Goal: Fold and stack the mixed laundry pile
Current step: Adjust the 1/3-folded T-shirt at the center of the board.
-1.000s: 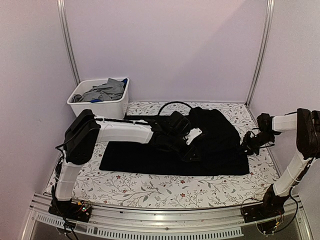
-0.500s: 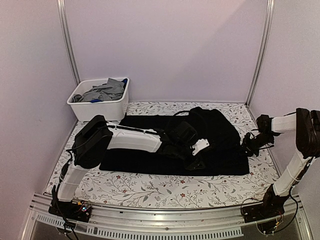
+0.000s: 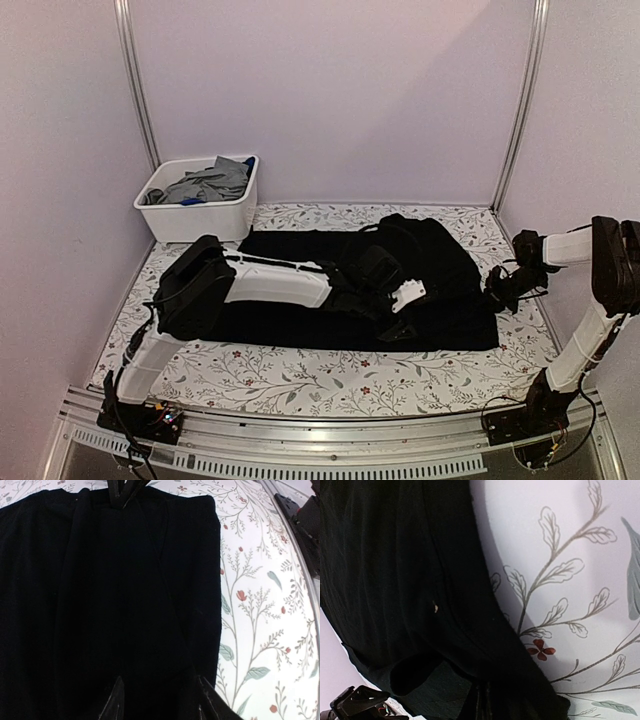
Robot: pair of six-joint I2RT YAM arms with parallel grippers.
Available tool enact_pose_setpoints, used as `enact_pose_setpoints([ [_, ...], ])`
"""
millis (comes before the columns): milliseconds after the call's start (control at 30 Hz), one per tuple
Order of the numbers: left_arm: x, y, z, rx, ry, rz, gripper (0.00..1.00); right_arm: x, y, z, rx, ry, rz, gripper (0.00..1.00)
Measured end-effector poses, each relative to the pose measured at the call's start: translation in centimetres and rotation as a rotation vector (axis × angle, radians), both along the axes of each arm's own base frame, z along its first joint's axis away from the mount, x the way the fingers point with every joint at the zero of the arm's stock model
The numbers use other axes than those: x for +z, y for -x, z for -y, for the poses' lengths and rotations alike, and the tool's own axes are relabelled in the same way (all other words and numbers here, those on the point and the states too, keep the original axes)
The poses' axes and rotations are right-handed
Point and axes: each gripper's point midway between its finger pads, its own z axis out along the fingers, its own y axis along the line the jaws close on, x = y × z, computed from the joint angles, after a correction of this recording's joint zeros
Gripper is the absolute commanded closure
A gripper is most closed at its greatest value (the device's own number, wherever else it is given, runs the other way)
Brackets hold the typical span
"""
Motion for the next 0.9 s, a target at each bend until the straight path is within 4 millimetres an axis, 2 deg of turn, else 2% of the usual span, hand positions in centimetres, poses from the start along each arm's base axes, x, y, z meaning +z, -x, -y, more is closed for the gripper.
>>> enact_pose_setpoints([
  [200,-0.1,0.9,0.6,-0.04,0.009,0.013,0.51,0.0,0.0,0.0,0.0,0.0,-0.001,1.0],
  [367,-1.5,1.7,0.9,-0.061,-0.008,0.006,0.51,0.0,0.0,0.0,0.001,0.0,0.0,1.0],
  [567,-2.0,1.1,0.9,-0.037,-0.025,0.03,0.68,0.4,0.0,0.0,0.0,0.0,0.01,1.0],
  [667,-2.0,0.9,0.8,-0.024,-0.028,0.037,0.71,0.8,0.0,0.0,0.0,0.001,0.022,1.0],
  [900,-1.8,0.8,0.9,-0.013,-0.024,0.025,0.97,1.3,0.0,-0.1,-0.002,-0.005,0.033,1.0],
])
